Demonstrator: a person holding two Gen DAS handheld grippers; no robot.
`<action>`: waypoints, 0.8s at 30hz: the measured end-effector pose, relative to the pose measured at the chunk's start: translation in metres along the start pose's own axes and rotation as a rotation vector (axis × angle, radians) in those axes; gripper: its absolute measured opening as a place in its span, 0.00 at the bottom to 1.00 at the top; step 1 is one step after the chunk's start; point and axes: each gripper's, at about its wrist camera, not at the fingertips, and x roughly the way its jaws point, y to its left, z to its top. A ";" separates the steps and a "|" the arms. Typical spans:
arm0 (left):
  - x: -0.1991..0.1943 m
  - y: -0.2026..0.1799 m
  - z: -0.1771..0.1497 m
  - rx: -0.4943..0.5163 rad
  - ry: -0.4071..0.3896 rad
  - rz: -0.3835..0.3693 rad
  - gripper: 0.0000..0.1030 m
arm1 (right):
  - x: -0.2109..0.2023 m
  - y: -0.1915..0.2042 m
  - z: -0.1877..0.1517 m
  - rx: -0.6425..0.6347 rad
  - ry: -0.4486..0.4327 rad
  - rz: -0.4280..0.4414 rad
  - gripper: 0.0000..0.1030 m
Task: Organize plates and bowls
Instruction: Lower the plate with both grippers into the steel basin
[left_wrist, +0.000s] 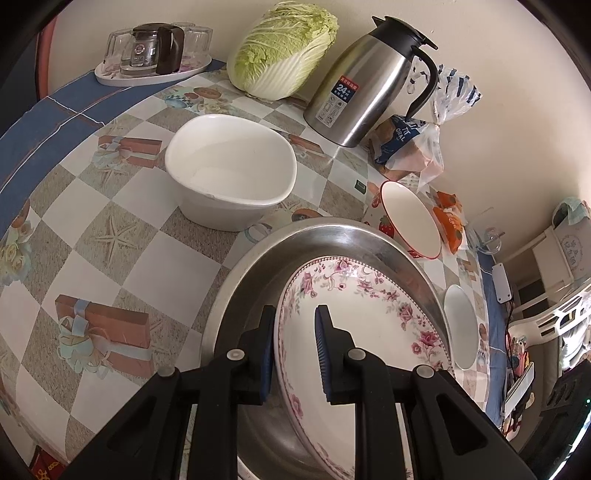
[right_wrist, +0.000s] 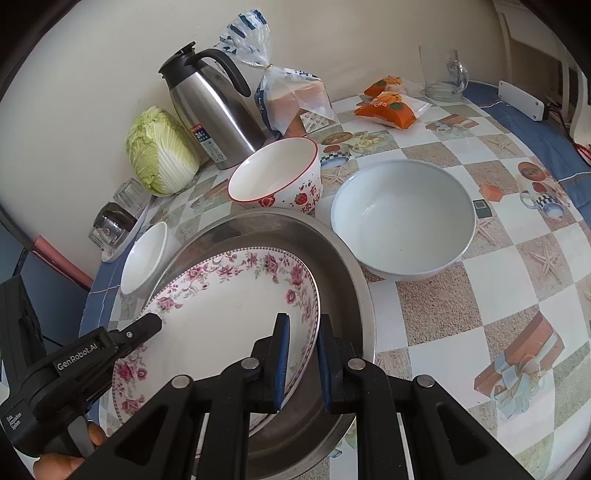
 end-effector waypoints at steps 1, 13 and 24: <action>0.001 0.000 0.000 0.000 -0.001 0.002 0.19 | 0.000 0.001 0.001 -0.004 -0.002 -0.001 0.15; 0.009 0.003 0.002 -0.005 0.023 0.027 0.19 | 0.010 0.003 0.005 -0.021 0.006 -0.002 0.15; 0.016 0.007 -0.001 -0.013 0.059 0.040 0.19 | 0.017 0.001 0.001 -0.043 0.043 -0.027 0.15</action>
